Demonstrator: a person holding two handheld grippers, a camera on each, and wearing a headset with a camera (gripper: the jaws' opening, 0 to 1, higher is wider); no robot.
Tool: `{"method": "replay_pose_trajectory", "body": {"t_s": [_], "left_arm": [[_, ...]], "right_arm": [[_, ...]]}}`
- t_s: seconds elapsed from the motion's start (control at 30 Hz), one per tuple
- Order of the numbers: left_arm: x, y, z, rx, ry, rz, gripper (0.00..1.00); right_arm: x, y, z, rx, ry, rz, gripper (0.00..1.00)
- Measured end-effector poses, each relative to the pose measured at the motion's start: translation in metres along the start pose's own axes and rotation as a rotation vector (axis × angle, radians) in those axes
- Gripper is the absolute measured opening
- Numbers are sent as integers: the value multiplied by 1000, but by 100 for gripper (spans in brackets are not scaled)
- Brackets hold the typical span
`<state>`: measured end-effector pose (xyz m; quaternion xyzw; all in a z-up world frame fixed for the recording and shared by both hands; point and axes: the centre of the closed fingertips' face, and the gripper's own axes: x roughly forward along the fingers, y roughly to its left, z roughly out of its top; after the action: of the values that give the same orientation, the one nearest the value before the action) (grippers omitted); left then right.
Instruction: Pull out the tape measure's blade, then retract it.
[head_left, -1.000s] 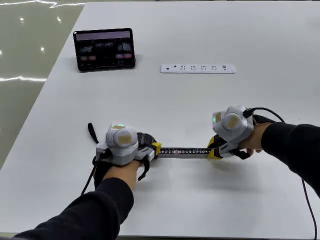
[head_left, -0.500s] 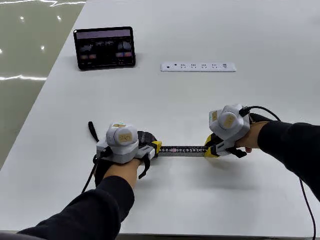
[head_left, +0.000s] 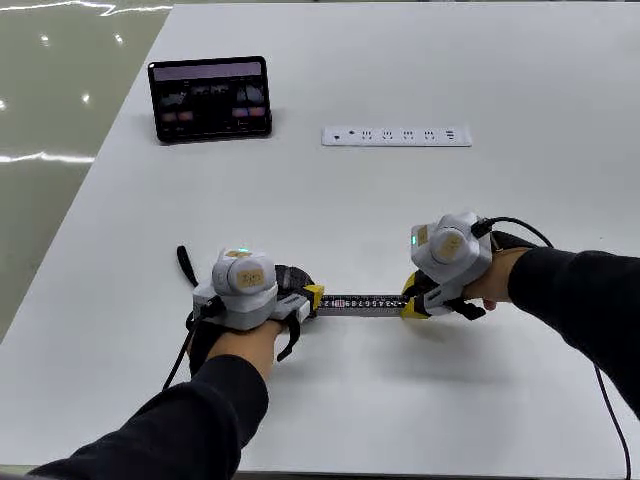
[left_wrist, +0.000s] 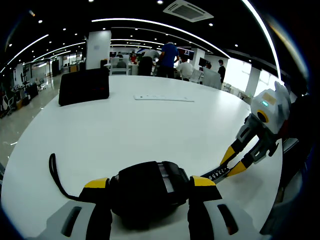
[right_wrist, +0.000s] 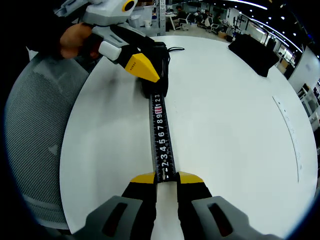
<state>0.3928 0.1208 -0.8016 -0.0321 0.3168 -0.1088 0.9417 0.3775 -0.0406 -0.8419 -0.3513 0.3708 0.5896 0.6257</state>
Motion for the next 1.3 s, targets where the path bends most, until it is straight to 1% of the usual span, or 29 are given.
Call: {"method": "replay_pose_trajectory", "body": {"t_s": [0.27,0.5,1.3], "left_arm": [[0,0,0,2,-3,-1,57],[0,0,0,0,-2,-2,57],[-1,1,0,-2,-3,-4,57]], "right_arm": [[4,1,8,0,-13,-2,11],[5,2,10,-6,-12,-2,11],[11,3,25,-8,-37,-7,11]]}}
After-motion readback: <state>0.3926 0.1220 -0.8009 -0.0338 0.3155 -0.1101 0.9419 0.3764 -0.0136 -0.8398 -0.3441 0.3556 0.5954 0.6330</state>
